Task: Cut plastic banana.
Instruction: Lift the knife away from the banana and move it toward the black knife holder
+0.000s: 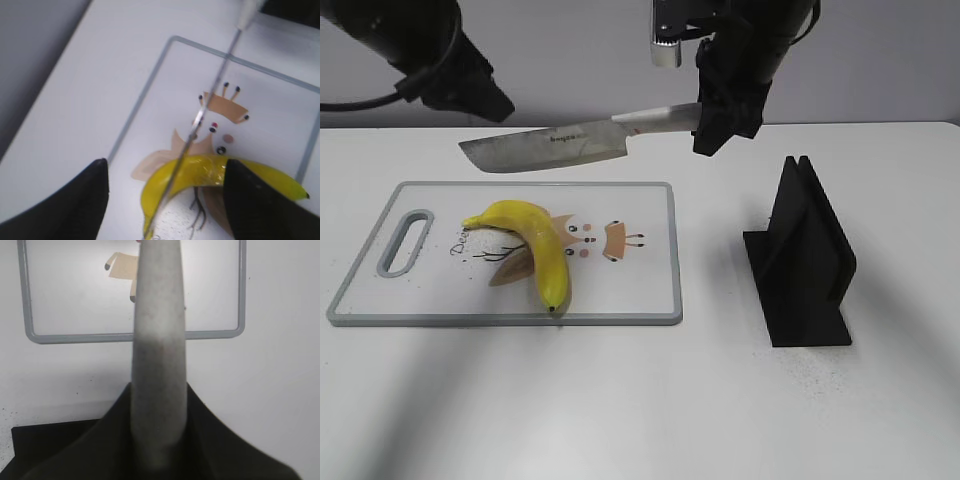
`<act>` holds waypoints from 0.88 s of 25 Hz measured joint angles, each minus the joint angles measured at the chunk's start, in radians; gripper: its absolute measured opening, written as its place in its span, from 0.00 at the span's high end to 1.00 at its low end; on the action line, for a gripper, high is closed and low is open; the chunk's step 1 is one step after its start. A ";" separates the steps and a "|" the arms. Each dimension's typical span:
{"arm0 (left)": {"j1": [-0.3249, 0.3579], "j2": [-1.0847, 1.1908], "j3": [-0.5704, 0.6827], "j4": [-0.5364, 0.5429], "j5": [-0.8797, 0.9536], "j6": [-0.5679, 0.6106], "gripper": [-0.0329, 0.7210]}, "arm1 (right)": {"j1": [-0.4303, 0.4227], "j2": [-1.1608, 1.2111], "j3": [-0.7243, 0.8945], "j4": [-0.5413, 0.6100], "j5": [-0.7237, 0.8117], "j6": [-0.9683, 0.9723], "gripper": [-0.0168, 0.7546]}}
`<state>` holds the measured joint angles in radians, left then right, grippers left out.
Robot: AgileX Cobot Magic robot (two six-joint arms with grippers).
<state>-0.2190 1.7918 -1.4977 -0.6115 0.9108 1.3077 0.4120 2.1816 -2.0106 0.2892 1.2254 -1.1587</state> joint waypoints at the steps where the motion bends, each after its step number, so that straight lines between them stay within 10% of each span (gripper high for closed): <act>1: 0.000 -0.018 0.000 0.000 -0.028 -0.008 0.06 | 0.000 -0.006 0.012 -0.004 -0.001 0.001 0.77; 12: 0.017 -0.211 -0.005 0.275 -0.131 -0.601 0.08 | 0.001 -0.155 0.056 -0.003 0.000 0.101 0.77; 22: 0.116 -0.304 -0.197 0.548 0.285 -1.139 0.11 | 0.001 -0.276 0.057 -0.003 0.003 0.425 0.77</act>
<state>-0.1029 1.4875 -1.6945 -0.0631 1.1961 0.1691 0.4129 1.9057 -1.9539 0.2867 1.2279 -0.7336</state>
